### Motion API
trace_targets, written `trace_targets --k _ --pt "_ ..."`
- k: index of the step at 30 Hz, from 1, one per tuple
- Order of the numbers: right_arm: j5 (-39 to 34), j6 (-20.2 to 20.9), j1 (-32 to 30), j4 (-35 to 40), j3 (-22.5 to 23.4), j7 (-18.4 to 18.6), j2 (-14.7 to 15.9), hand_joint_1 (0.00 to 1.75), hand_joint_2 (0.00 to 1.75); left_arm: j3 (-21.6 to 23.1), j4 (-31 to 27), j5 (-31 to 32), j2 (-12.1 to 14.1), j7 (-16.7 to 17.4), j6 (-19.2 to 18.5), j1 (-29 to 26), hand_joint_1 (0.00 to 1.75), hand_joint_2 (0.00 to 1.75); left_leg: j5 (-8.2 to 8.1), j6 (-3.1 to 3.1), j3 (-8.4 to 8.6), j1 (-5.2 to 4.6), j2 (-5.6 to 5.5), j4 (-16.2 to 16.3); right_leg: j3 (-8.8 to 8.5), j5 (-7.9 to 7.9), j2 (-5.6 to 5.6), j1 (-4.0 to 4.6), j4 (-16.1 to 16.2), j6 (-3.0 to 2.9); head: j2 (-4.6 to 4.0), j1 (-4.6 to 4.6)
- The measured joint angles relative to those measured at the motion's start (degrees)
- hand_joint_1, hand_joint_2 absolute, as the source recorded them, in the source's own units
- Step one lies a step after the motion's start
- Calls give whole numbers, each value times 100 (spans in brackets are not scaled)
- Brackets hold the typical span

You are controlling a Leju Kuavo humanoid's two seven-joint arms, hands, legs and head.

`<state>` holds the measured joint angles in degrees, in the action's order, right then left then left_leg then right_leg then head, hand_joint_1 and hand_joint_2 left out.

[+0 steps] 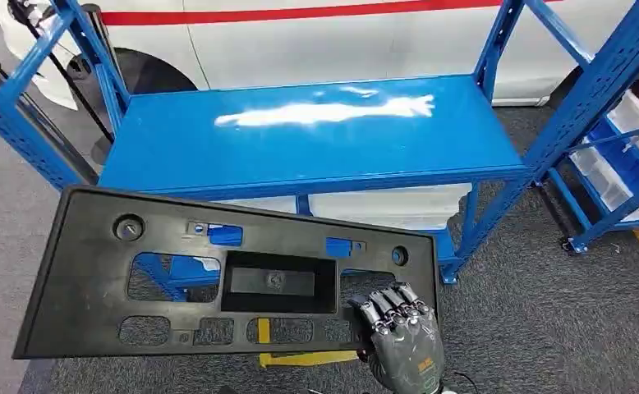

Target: Take the parts from the cabinet and place them on the table.

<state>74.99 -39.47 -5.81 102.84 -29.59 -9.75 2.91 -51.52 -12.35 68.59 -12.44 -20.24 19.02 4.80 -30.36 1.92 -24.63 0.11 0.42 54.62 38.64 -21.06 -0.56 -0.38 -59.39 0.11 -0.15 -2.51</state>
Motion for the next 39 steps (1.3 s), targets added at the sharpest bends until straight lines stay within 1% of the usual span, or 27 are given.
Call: trace_targets --k 2,4,5,6,7,9,10,11,13,14,15,16,17,19,20,21,22,24,25,26,29,31,33,35,36,37,39 --pt "-43 -2 -17 0 11 -44 0 175 175 -2 0 -2 2 -7 0 0 0 175 121 80 -151 -20 36 14 140 -632 32 -21 -412 21 0 2" --pt "-54 -2 -27 0 13 -57 0 175 175 -2 0 -2 0 -11 0 7 0 175 241 92 -332 -37 39 44 332 -1237 32 -37 -1285 61 0 2" --pt "-63 -2 -33 -2 15 -57 2 175 175 -2 0 -2 0 -13 -2 5 0 175 293 87 -401 -41 45 66 387 -1307 32 -41 -1614 76 0 4" --pt "-76 -2 -39 -4 22 -57 2 175 175 -2 0 -2 0 -13 0 -1 0 175 352 72 -511 -40 48 100 337 -1172 32 -48 -1772 92 0 7" --pt "-78 -2 -40 -4 26 -57 2 175 175 -4 0 -2 0 -13 -2 -4 0 175 391 59 -596 -39 48 139 183 -988 31 -58 -1653 100 0 2" --pt "-83 -2 -38 -4 28 -57 2 175 175 -2 0 -2 0 -13 -2 -5 0 175 432 16 -757 -28 45 250 -464 -691 29 -92 -816 111 0 4" --pt "-83 -2 -34 -4 31 -57 2 175 175 -2 0 -2 0 -13 -2 -4 0 175 438 2 -815 -26 42 319 -782 -812 33 -104 -335 106 0 7" --pt "-81 -2 -33 -2 31 -63 2 175 175 -2 0 -2 0 -15 0 0 0 175 444 -26 -881 -51 36 403 -933 -934 53 -40 -69 55 0 9" --pt "-83 -2 -38 0 37 -63 2 175 175 -4 0 -2 0 -15 0 1 0 175 509 -104 -933 -46 34 416 -875 -950 61 -40 -55 -4 0 7" --pt "-92 -2 -42 0 37 -63 2 175 175 -4 0 0 0 -15 0 1 0 175 535 -141 -953 -42 31 408 -844 -927 62 -28 -51 -53 0 9" --pt "-151 -2 -40 0 42 -116 2 175 175 -4 0 0 0 -17 -2 -3 0 175 521 -173 -996 -34 28 431 -821 -873 55 -49 -8 -141 0 7" --pt "-230 -2 -39 0 48 -192 2 175 175 -4 0 2 2 -24 0 -2 0 175 381 -207 -1051 -5 12 545 -780 -833 45 -50 -1 -190 0 7" --pt "-284 -2 -42 0 48 -273 -2 175 175 -4 0 11 0 -31 -2 -6 0 175 121 -225 -1149 -4 9 802 -738 -801 43 -48 -1 -234 0 11" --pt "-379 -2 -66 2 63 -412 -17 175 175 -4 0 11 0 -35 -2 -18 0 175 -412 -258 -1438 13 9 1640 -641 -721 40 -24 -5 -259 0 9" --pt "-428 -2 -83 2 72 -437 -18 175 175 -4 0 9 0 -37 -2 -21 0 175 -515 -265 -1534 15 9 1972 -591 -688 36 -12 -11 -257 0 9" --pt "-459 -2 -108 2 76 -474 -18 175 175 -4 0 2 0 -44 -4 -23 0 175 -462 -263 -1525 15 9 2101 -543 -653 36 -3 -15 -253 0 9" --pt "-511 -2 -131 2 83 -505 -20 175 175 -4 0 0 0 -46 -4 -25 0 175 -313 -246 -1379 15 7 1943 -504 -622 41 3 -16 -250 0 9" --pt "-601 -2 -161 2 114 -544 -50 175 175 -9 0 2 2 -50 -4 -23 0 175 57 -185 -775 7 -7 1027 -464 -579 64 10 -19 -230 0 11" --pt "-633 -2 -166 6 120 -562 -66 175 175 -9 0 0 2 -50 -2 -18 0 175 154 -139 -456 -4 -77 536 -460 -558 92 9 -22 -212 0 9" --pt "-662 -2 -175 20 133 -572 -79 175 175 -11 0 0 9 -52 -2 -13 0 175 58 -102 -286 -26 -183 277 -432 -534 94 19 -26 -182 0 7" --pt "-767 -2 -318 113 305 -630 -207 175 175 -37 0 -41 9 -52 7 -23 0 175 97 -93 -350 -64 -148 238 -419 -458 116 -16 -7 -76 0 9" --pt "-969 -4 -553 293 554 -888 -330 175 175 -59 0 -63 2 -48 20 -40 0 175 207 -21 -305 3 -79 110 -414 -510 109 -9 -90 -33 0 4" --pt "-1242 -13 -762 435 919 -1227 -479 175 175 -96 0 -79 2 -48 28 -47 0 175 248 49 -351 -3 -42 98 -143 -954 104 -14 -658 12 0 -2" --pt "-1493 -13 -939 509 1288 -1506 -625 175 175 -140 0 -96 0 -48 31 -59 0 175 255 54 -392 -14 39 106 216 -1335 102 -33 -1497 60 0 -2" --pt "-1595 -13 -1028 529 1424 -1571 -677 175 175 -155 0 -109 0 -48 31 -65 0 175 257 51 -408 -12 73 122 270 -1341 99 -43 -1660 78 0 -2" --pt "-1710 -11 -1102 540 1540 -1619 -726 175 175 -164 0 -111 2 -48 33 -68 0 175 255 49 -423 -7 111 143 191 -1223 87 -56 -1555 96 0 -4" --pt "-1917 -13 -1205 588 1775 -1679 -824 175 175 -184 0 -111 -4 -48 35 -65 0 175 220 6 -448 5 170 215 -274 -778 23 -94 -727 116 0 -4"
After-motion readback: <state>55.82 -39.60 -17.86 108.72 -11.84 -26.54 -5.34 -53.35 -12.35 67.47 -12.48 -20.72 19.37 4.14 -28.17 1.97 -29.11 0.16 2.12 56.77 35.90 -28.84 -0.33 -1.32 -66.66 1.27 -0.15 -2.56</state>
